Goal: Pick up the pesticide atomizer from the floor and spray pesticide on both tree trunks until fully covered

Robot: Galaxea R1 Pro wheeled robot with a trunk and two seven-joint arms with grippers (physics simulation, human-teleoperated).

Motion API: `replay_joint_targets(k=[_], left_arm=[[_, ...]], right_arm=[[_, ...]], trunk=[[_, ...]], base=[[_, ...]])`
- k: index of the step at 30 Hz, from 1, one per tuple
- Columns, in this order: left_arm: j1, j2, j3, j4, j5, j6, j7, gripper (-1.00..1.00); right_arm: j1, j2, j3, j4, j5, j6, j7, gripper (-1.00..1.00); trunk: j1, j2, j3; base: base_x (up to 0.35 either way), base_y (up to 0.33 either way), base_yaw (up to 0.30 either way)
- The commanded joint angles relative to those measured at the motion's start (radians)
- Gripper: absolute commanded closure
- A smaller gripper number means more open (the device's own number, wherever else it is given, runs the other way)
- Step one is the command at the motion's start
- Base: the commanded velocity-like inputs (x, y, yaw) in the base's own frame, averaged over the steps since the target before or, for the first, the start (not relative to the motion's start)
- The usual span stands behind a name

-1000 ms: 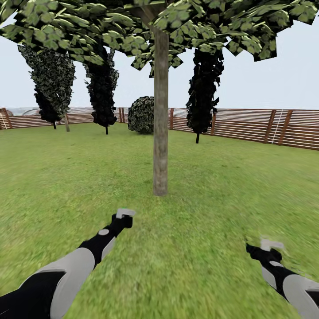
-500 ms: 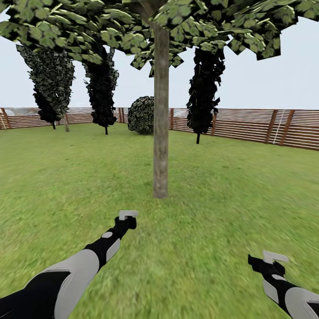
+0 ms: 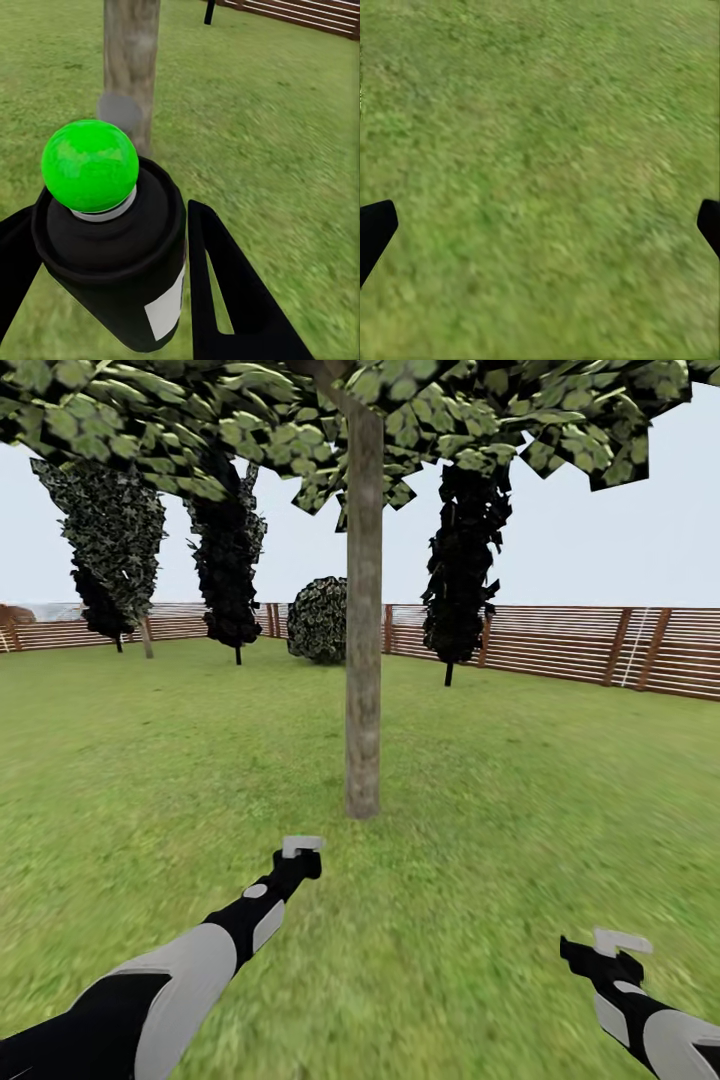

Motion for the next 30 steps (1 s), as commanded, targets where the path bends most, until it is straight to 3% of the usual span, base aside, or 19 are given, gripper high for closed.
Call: replay_joint_targets(k=[1, 18, 25, 30], left_arm=[[0.0, 0.0, 0.0, 0.0, 0.0, 0.0, 0.0, 1.0], [0.0, -0.004, 0.0, 0.0, -0.001, 0.062, 0.002, 1.0], [0.0, -0.004, 0.0, 0.0, -0.001, 0.063, 0.002, 1.0], [0.0, -0.004, 0.0, 0.0, -0.001, 0.063, 0.002, 1.0]], right_arm=[[0.0, 0.0, 0.0, 0.0, 0.0, 0.0, 0.0, -1.0], [0.018, 0.001, 0.002, 0.0, 0.003, 0.002, 0.001, -1.0], [0.023, 0.032, 0.003, 0.0, 0.006, 0.0, 0.003, -1.0], [0.023, 0.036, 0.003, 0.0, 0.006, 0.0, 0.003, -1.0]], trunk=[[0.0, 0.0, 0.0], [0.0, 0.0, 0.0], [0.0, 0.0, 0.0], [0.0, 0.0, 0.0]], base=[[0.35, 0.0, 0.0], [0.35, 0.0, 0.0], [0.35, 0.0, 0.0], [0.35, 0.0, 0.0]])
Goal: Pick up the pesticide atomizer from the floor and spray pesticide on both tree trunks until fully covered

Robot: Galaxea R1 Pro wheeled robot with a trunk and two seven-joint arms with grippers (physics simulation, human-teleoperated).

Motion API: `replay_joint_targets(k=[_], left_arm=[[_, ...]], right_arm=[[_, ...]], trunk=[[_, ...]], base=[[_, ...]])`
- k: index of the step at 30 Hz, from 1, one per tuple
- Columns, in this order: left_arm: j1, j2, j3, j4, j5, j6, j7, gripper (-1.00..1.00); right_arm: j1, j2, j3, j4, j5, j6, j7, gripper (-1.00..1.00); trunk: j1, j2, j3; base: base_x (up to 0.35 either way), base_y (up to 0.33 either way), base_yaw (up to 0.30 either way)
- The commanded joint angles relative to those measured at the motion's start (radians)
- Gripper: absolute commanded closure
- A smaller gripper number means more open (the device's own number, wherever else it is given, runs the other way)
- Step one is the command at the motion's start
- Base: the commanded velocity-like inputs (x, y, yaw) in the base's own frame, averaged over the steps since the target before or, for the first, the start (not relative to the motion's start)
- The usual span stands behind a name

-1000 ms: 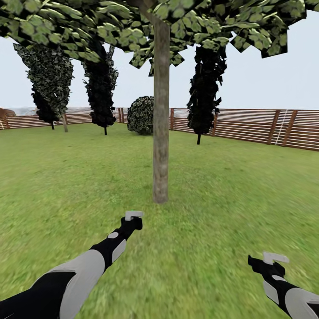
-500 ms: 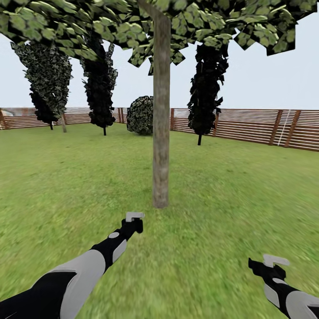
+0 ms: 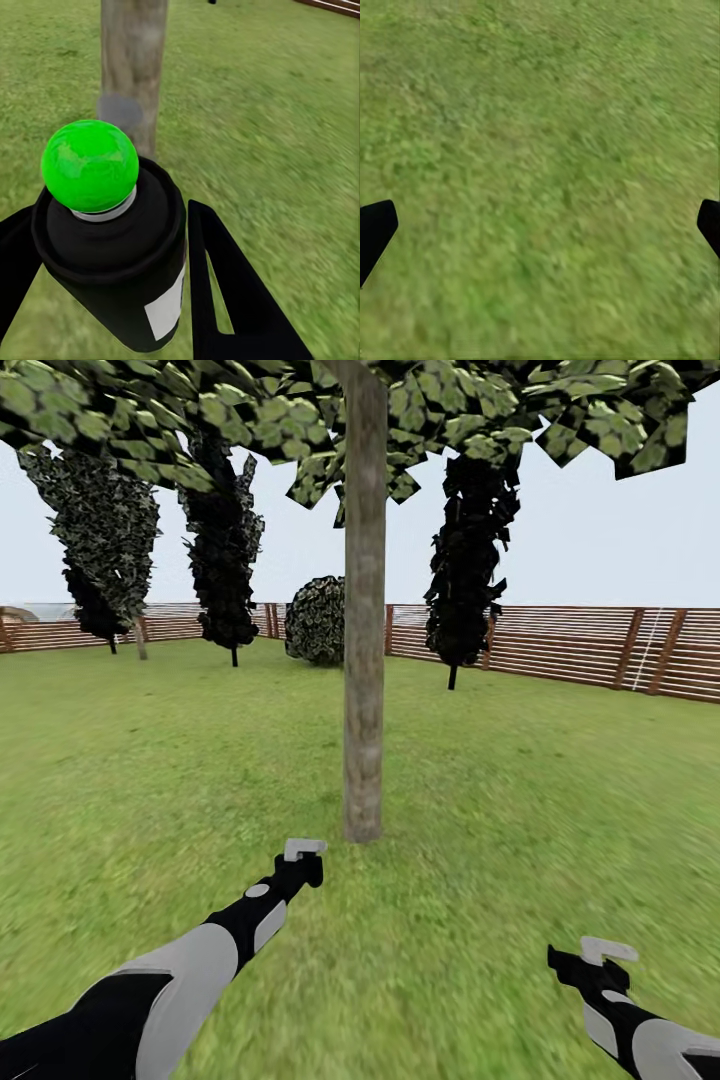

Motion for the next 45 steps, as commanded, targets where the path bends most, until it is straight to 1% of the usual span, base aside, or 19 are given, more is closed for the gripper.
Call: replay_joint_targets(k=[1, 11, 45], left_arm=[[0.0, 0.0, 0.0, 0.0, 0.0, 0.0, 0.0, 1.0], [0.0, 0.0, -0.001, 0.022, 0.0, 0.0, 0.0, 1.0], [0.0, 0.0, 0.0, 0.023, 0.0, -0.002, 0.0, 1.0]], right_arm=[[0.0, 0.0, 0.0, 0.0, 0.0, 0.0, 0.0, -1.0], [0.0, 0.001, 0.0, 0.0, 0.001, -0.001, 0.0, -1.0], [0.002, -0.003, 0.001, 0.0, 0.001, 0.001, -0.001, -1.0]], trunk=[[0.0, 0.0, 0.0], [0.0, 0.0, -0.005], [0.0, 0.0, -0.005]], base=[[0.35, 0.0, 0.0], [0.35, 0.0, 0.0], [0.35, 0.0, 0.0]])
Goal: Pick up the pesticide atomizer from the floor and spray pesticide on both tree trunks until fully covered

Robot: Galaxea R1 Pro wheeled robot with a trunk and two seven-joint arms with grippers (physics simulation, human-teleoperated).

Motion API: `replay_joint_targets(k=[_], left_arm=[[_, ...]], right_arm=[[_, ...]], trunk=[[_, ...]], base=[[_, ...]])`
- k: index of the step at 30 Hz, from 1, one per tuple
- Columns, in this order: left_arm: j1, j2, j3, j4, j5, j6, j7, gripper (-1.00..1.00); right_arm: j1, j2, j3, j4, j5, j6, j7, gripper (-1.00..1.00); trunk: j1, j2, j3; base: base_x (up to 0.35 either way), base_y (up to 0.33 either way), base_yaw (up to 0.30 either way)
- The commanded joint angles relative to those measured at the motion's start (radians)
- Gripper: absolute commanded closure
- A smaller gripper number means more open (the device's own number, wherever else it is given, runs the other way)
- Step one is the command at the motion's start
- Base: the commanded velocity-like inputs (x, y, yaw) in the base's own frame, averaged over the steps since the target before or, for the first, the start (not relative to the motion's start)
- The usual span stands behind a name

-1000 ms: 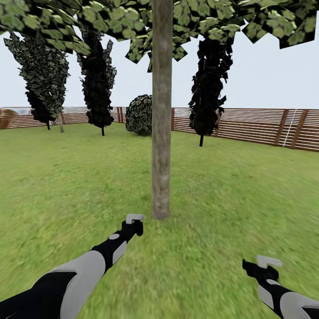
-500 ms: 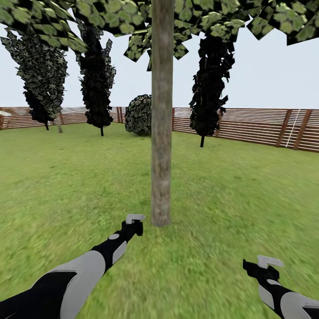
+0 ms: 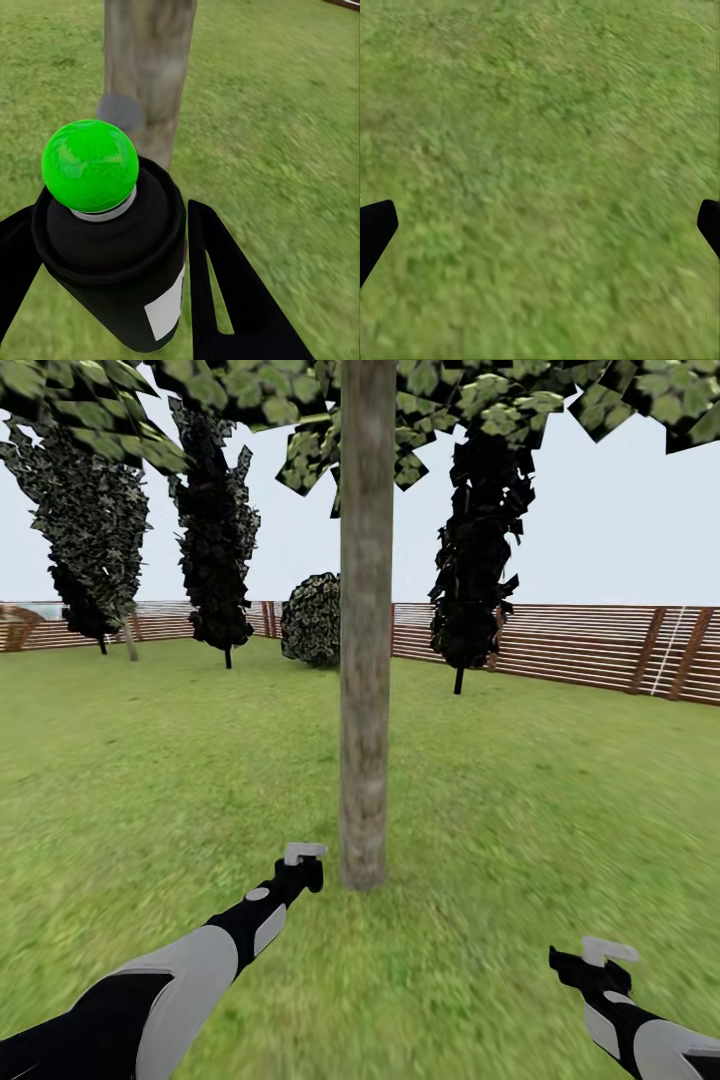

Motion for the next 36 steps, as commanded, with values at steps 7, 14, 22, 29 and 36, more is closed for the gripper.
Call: replay_joint_targets(k=[7, 14, 22, 29, 36], left_arm=[[0.0, 0.0, 0.0, 0.0, 0.0, 0.0, 0.0, 1.0], [0.0, 0.0, 0.0, 0.0, 0.0, 0.001, 0.0, 1.0], [0.0, 0.0, -0.004, 0.0, -0.001, 0.004, -0.001, 1.0], [0.0, 0.0, -0.016, -0.005, -0.021, 0.063, -0.001, 1.0], [0.0, -0.018, -0.017, -0.008, -0.063, 0.095, -0.001, 1.0]], right_arm=[[0.0, 0.003, 0.001, 0.0, 0.001, 0.0, 0.0, -1.0], [0.0, 0.004, 0.001, 0.0, 0.001, 0.0, 0.0, -1.0], [0.003, 0.004, 0.001, 0.0, 0.001, 0.0, 0.0, -1.0], [0.01, 0.004, 0.001, 0.0, 0.001, 0.0, 0.0, -1.0], [0.023, 0.003, 0.001, 0.0, 0.001, 0.0, 0.0, -1.0]], trunk=[[0.0, 0.0, 0.0], [0.0, 0.0, 0.0], [0.0, 0.0, 0.0], [0.0, 0.0, 0.0], [0.0, 0.0, 0.0]], base=[[0.35, 0.0, 0.0], [0.35, 0.0, 0.0], [0.35, 0.0, 0.0], [0.35, 0.0, 0.0], [0.338, 0.0, 0.0]])
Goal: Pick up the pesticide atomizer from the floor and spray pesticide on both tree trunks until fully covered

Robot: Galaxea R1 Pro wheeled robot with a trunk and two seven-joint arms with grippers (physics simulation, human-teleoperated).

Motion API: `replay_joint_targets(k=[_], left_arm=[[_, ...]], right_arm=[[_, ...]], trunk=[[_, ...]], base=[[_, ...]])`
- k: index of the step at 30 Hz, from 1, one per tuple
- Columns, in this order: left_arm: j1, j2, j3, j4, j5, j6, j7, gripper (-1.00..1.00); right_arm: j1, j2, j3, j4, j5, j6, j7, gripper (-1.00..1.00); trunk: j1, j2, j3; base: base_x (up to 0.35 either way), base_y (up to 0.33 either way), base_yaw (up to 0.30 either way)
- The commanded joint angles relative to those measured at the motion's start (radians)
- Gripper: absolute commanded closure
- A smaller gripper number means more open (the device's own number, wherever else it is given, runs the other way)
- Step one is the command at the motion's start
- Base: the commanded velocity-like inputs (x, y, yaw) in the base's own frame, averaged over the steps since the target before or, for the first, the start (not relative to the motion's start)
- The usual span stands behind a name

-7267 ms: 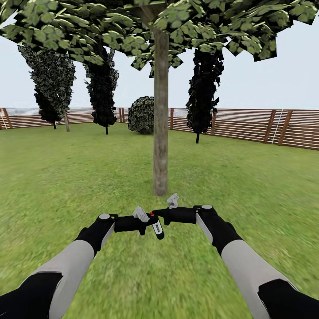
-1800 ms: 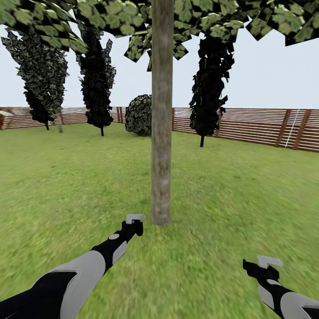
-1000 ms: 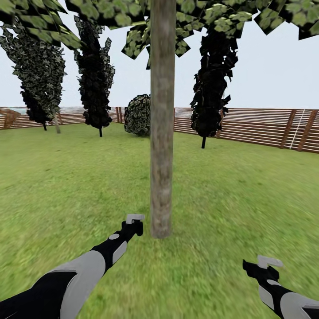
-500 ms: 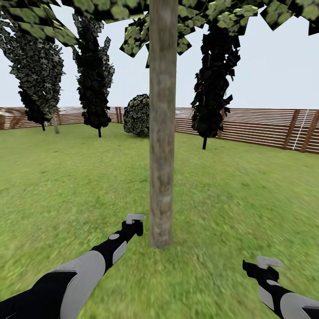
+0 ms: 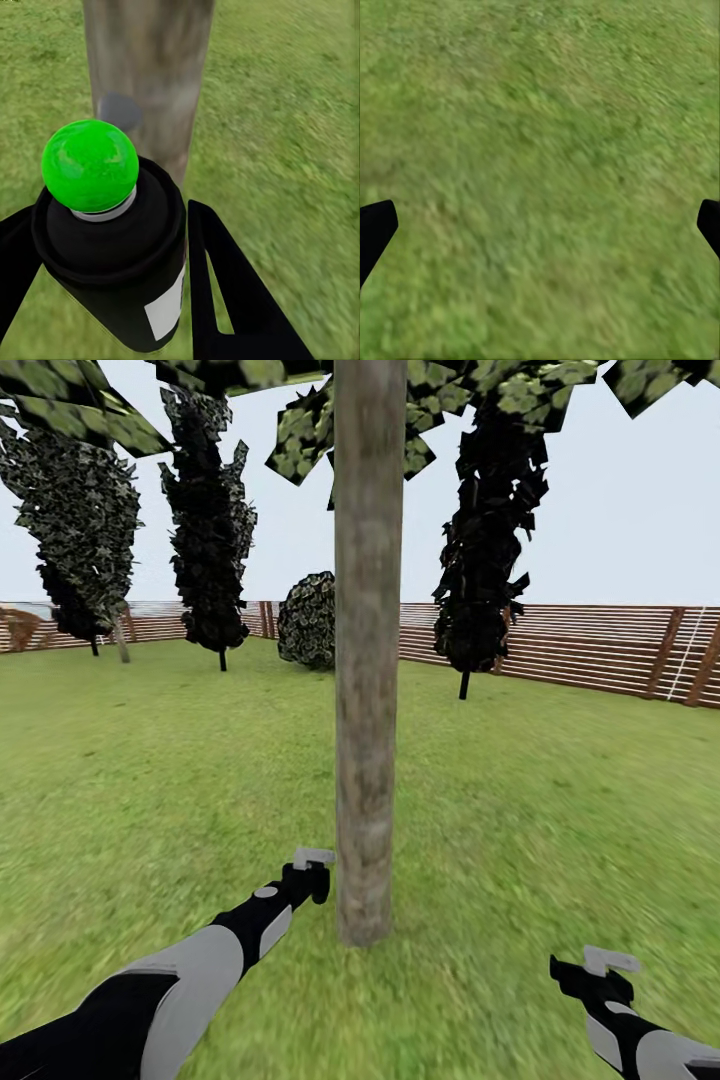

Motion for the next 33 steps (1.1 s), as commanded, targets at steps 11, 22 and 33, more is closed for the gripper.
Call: replay_joint_targets(k=[11, 22, 33], left_arm=[[0.0, -0.002, 0.002, 0.0, -0.003, -0.002, 0.0, 1.0], [0.0, -0.002, 0.003, 0.0, -0.003, -0.003, 0.0, 1.0], [0.0, -0.003, 0.001, 0.0, -0.003, -0.002, -0.001, 1.0]], right_arm=[[0.036, -0.004, 0.0, 0.0, 0.0, 0.0, 0.0, -1.0], [0.053, -0.003, 0.0, 0.0, 0.0, 0.0, 0.0, -1.0], [0.061, -0.005, 0.0, 0.0, 0.0, 0.0, 0.0, -1.0]], trunk=[[0.0, 0.0, 0.0], [0.0, 0.0, 0.0], [0.0, 0.0, 0.0]], base=[[0.061, 0.0, 0.0], [0.001, 0.0, 0.0], [0.162, -0.048, 0.0]])
